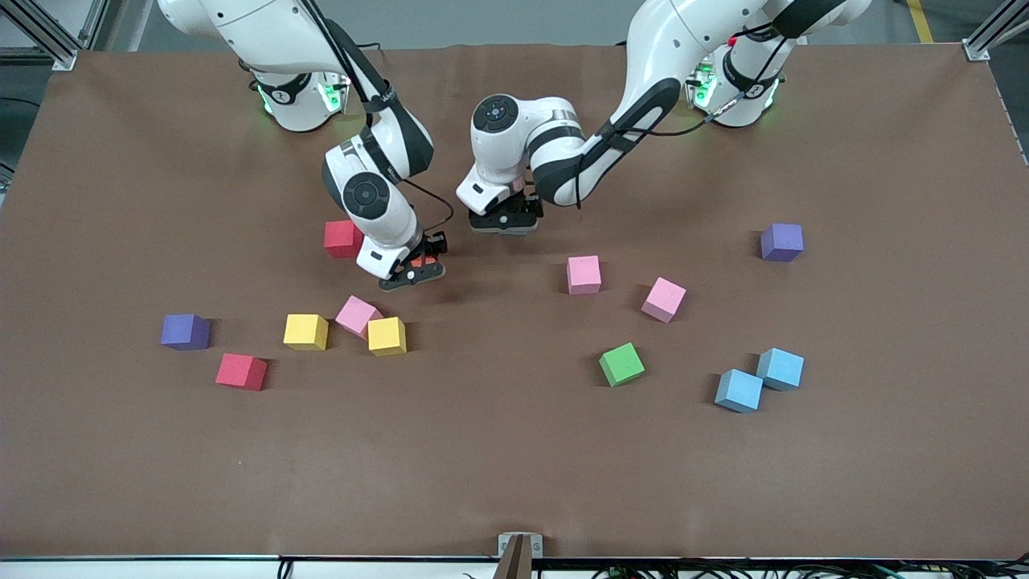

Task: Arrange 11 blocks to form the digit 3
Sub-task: 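Set the blue block down mid-table with the left gripper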

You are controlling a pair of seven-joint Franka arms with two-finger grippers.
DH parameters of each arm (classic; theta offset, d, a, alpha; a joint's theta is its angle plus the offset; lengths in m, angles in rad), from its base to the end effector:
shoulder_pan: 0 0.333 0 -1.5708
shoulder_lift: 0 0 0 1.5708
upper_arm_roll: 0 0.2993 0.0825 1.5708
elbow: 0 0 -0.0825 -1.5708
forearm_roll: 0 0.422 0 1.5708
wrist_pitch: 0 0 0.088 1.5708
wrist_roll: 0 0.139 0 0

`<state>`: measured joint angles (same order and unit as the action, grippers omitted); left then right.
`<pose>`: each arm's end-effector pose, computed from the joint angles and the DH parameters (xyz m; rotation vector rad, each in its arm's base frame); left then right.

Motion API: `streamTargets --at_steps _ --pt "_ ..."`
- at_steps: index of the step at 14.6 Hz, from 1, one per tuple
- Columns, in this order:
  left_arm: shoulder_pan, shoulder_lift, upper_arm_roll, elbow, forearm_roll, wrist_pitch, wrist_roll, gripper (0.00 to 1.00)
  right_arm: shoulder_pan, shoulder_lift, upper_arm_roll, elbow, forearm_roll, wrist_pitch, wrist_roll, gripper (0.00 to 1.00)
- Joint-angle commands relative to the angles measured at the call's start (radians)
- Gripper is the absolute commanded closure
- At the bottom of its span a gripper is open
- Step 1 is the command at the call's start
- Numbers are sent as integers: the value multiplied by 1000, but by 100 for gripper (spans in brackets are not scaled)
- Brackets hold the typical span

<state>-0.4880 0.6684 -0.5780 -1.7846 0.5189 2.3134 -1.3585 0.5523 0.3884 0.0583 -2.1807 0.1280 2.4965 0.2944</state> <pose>0.3510 -0.5742 0.1563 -3.1363 -0.0534 -0.0495 0.4612 0.3274 0.1242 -3.0666 -0.3193 0.1655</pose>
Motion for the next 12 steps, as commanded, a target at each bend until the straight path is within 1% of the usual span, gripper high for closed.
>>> streamTargets --at_steps 1,3,5,7,10,12 --pt "31 -76 3 4 -2 -72 -27 0 -3 -26 9 13 9 -19 161 98" --pt "98 -96 0 20 -5 -95 -25 0 12 -25 9 38 9 -59 242 98" --pt "178 -99 0 18 -4 -103 -17 0 17 -23 11 65 9 -62 369 99" --pt "232 -90 0 13 3 -129 7 0 17 -25 9 85 9 -64 464 99" --pt "255 -43 1 14 10 -112 52 0 18 -28 9 102 9 -64 574 100" --pt "261 -33 3 4 12 -109 64 0 23 -23 9 133 9 -67 649 100"
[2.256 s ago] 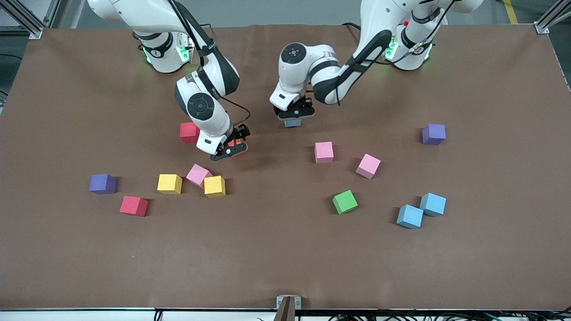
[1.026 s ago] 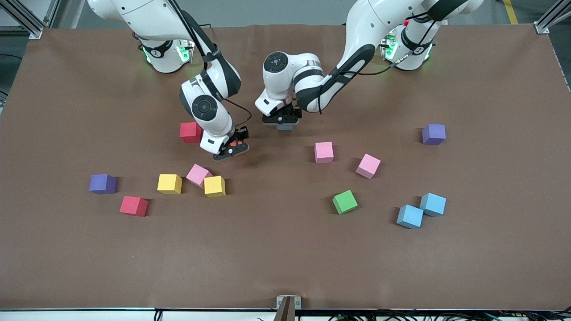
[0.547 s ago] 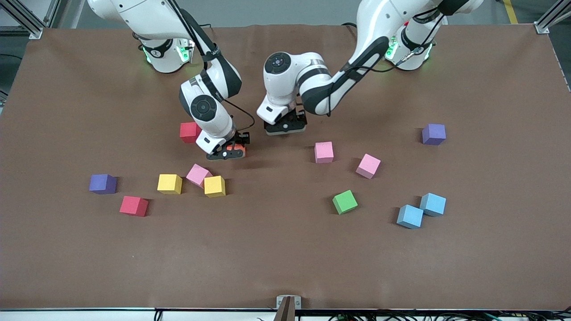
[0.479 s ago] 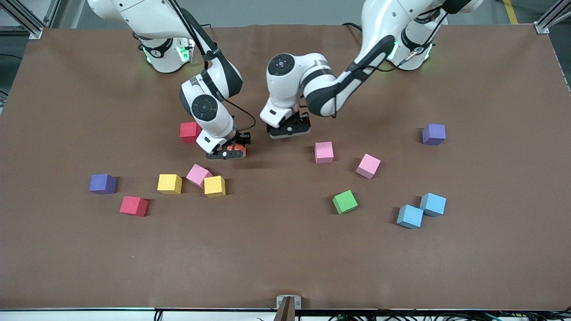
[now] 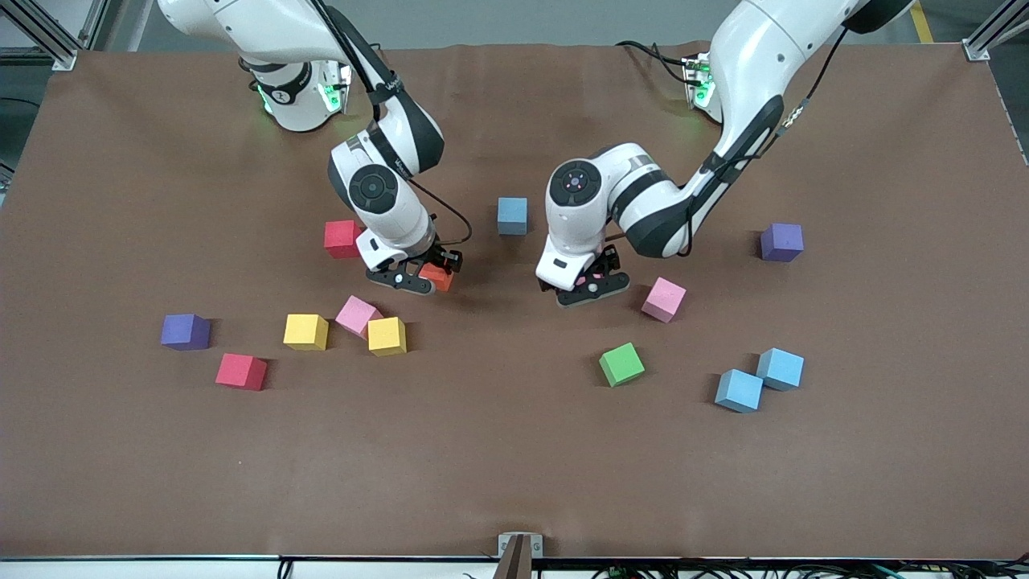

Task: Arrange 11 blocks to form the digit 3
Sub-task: 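Set the blue block down mid-table with the left gripper, then grasp the pink block with the left gripper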

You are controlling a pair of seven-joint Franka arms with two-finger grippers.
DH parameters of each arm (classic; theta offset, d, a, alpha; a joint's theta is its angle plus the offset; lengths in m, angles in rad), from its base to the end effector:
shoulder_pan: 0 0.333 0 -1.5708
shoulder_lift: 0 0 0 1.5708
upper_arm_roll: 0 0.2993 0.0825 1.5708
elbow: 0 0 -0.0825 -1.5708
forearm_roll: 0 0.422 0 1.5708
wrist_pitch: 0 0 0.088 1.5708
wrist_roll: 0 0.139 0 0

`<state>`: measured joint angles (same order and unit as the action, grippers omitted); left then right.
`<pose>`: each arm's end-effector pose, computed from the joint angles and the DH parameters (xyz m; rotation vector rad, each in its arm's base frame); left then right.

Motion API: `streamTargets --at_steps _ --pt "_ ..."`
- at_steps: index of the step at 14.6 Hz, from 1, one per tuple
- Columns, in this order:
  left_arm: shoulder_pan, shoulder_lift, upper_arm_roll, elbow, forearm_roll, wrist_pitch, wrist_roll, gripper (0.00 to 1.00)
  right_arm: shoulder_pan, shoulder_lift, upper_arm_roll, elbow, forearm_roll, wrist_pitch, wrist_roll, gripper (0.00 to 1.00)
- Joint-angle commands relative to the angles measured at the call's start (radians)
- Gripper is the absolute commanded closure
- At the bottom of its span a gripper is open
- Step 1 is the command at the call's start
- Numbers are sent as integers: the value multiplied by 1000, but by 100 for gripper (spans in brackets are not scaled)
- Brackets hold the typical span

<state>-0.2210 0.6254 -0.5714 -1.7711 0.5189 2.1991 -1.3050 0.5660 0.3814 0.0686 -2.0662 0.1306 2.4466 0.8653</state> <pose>0.4971 -0.4470 0.1761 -3.0202 -0.3977 -0.0562 0.4885 0.3645 0.1701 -3.0173 0.5118 0.1152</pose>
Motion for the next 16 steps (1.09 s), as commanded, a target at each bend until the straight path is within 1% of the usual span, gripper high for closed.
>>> streamTargets --at_steps 1,3,5,6,7,8,9,10,11,12,13,15,16 --pt "8 16 -4 -22 12 5 30 0 17 -16 -1 17 4 -17 90 100" --pt "14 14 -4 -53 12 7 72 0 14 -13 -1 18 4 -17 104 100" --pt "14 19 -4 -60 12 7 125 0 26 -19 -1 21 4 -18 156 100" --pt "14 22 -4 -62 12 8 148 0 50 -35 -3 17 -5 -32 165 97" --pt "14 30 -4 -61 12 14 151 1 64 -54 -10 18 -6 -85 166 96" --pt "14 36 -4 -65 12 34 151 4 40 -55 -13 34 -6 -147 156 96" --pt "14 36 -4 -79 12 48 151 17 5 -55 -15 61 -6 -190 153 96" --pt "28 36 -4 -85 10 53 142 38 -8 -53 -13 86 -3 -224 167 97" --pt "52 27 -5 -93 9 53 130 50 3 -52 -15 104 -2 -253 188 100" --pt "69 16 -10 -97 -5 53 118 55 3 -50 -15 110 -3 -255 233 100" --pt "77 -2 -15 -111 -11 51 58 56 3 -47 -16 110 -9 -247 274 100" --pt "83 -26 -45 -114 -51 51 -148 64 -17 -56 -16 118 -8 -256 363 100" --pt "81 -27 -62 -114 -54 51 -242 68 -20 -56 -16 130 -8 -258 442 100"
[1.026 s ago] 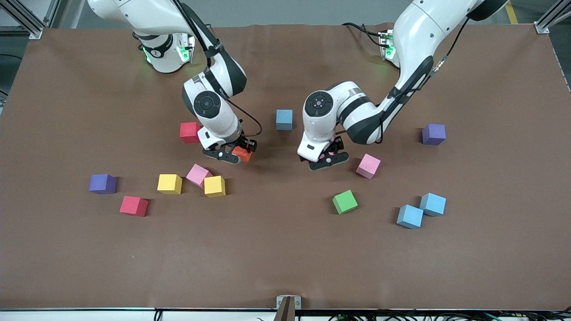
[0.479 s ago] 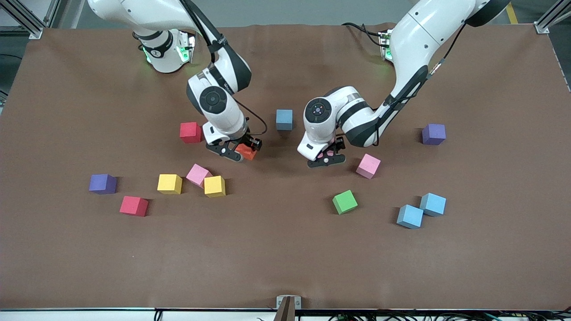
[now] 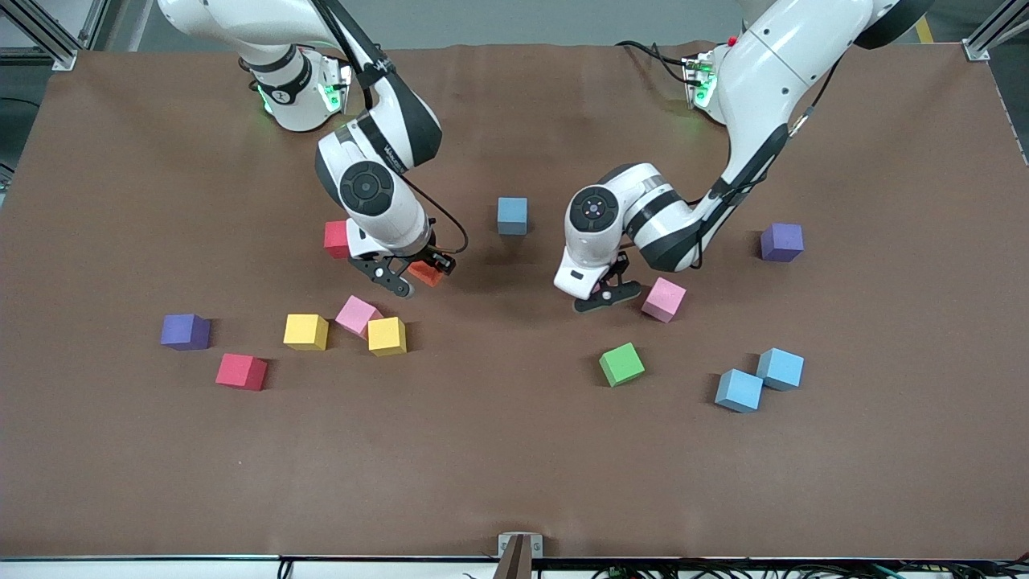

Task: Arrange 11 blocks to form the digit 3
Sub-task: 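Grasp the pink block with the left gripper, then carry the pink block beside blue while the right gripper brings orange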

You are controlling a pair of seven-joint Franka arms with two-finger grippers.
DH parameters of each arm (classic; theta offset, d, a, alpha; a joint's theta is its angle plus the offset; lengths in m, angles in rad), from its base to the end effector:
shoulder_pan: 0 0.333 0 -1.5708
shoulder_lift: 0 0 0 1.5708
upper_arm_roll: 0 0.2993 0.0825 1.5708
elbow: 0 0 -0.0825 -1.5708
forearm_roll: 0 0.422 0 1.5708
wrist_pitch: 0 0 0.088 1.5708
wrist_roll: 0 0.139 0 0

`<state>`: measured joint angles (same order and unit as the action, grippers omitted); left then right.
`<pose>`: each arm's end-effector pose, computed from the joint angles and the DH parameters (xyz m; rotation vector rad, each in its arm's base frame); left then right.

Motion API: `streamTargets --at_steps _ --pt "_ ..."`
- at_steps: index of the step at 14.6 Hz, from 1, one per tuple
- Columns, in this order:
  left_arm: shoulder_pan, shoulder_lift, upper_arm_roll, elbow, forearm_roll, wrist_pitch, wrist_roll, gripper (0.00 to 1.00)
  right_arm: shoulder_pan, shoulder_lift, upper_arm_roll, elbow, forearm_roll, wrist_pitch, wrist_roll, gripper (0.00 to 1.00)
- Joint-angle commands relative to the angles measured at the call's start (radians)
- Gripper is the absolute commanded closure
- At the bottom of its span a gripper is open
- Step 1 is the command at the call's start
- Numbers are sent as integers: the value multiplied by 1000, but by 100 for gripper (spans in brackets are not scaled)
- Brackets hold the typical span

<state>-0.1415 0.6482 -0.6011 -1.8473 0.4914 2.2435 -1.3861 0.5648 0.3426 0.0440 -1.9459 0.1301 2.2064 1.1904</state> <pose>0.4889 -0.4184 0.1416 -2.9943 -0.5865 0.0600 0.5100 0.3649 0.2268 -2.9544 1.0205 0.2225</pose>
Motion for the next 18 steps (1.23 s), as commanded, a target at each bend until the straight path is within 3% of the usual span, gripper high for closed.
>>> streamTargets --at_steps 1,6,8,13,18 --pt "3 -50 -55 -40 -27 7 -271 70 -10 -19 8 8 -9 -19 202 100" --pt "0 -70 -103 -90 -25 8 -672 69 26 -28 14 -2 -10 -62 460 100" --pt "0 -91 -123 -136 -25 10 -837 71 39 -54 17 -56 -1 -30 527 100" --pt "0 -122 -195 -274 -11 89 -1281 72 35 -126 54 -280 11 229 766 100" --pt "-3 -142 -195 -326 12 176 -1528 72 46 -102 109 -314 11 286 864 100"
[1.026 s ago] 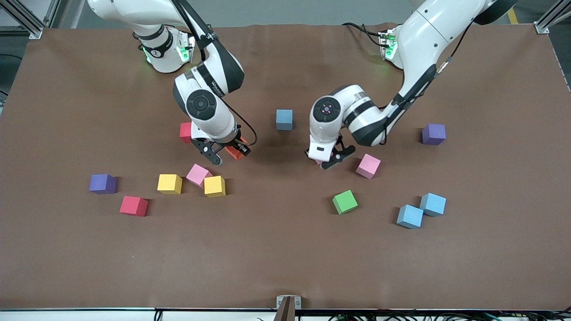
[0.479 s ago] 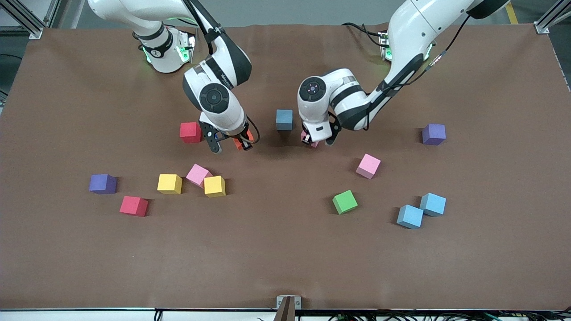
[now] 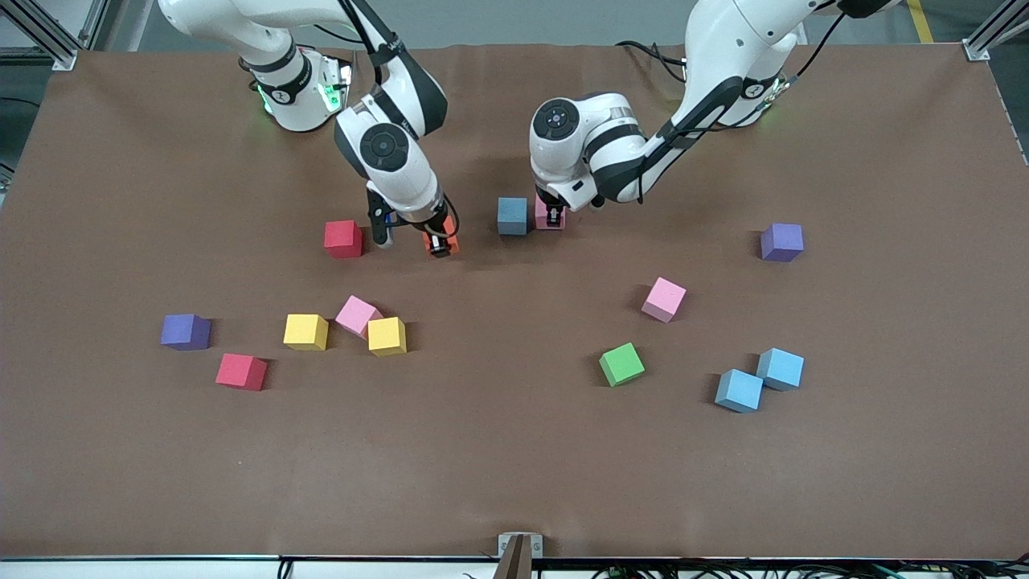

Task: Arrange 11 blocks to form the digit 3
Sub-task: 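Carry the pink block beside blue while the right gripper brings orange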

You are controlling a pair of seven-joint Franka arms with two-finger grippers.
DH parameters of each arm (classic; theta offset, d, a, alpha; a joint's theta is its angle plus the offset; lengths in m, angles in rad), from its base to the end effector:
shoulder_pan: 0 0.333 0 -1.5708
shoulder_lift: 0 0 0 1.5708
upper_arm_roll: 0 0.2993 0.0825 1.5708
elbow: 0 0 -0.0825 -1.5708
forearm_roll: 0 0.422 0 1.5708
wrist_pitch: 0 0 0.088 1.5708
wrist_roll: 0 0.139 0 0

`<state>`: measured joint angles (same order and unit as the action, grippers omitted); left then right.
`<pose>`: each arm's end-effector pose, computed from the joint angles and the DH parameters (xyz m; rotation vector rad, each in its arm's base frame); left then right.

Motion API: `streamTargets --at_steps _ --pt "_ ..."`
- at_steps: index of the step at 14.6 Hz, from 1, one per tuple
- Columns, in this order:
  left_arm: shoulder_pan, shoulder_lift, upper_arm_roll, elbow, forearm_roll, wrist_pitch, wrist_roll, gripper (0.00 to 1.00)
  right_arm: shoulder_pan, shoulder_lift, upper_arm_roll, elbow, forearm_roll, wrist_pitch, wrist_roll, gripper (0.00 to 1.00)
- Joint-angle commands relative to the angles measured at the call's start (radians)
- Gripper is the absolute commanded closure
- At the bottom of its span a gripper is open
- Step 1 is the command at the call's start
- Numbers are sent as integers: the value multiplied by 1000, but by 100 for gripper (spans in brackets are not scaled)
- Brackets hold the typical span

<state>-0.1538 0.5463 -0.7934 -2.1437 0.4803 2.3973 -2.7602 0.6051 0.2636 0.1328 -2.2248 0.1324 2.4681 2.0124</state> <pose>0.3168 -0.4749 0.1338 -2.2388 -2.0744 0.0850 0.4147 0.3841 0.1762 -2.4131 1.9979 0.1846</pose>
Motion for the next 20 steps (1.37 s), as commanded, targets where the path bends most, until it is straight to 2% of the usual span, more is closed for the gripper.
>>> streamTargets --at_steps 1,3,7,13,20 --pt "11 -39 -3 -28 26 26 -173 72 13 -3 21 -35 22 43 45 100" --pt "14 -29 -3 -25 46 36 -174 72 50 37 21 -35 91 109 45 100" --pt "11 1 3 -15 60 77 -177 72 65 62 21 -33 104 127 61 100" --pt "-4 27 6 4 60 85 -190 72 116 111 21 -32 193 202 71 100" --pt "-9 46 16 18 60 85 -197 72 133 115 21 -30 196 204 106 100"
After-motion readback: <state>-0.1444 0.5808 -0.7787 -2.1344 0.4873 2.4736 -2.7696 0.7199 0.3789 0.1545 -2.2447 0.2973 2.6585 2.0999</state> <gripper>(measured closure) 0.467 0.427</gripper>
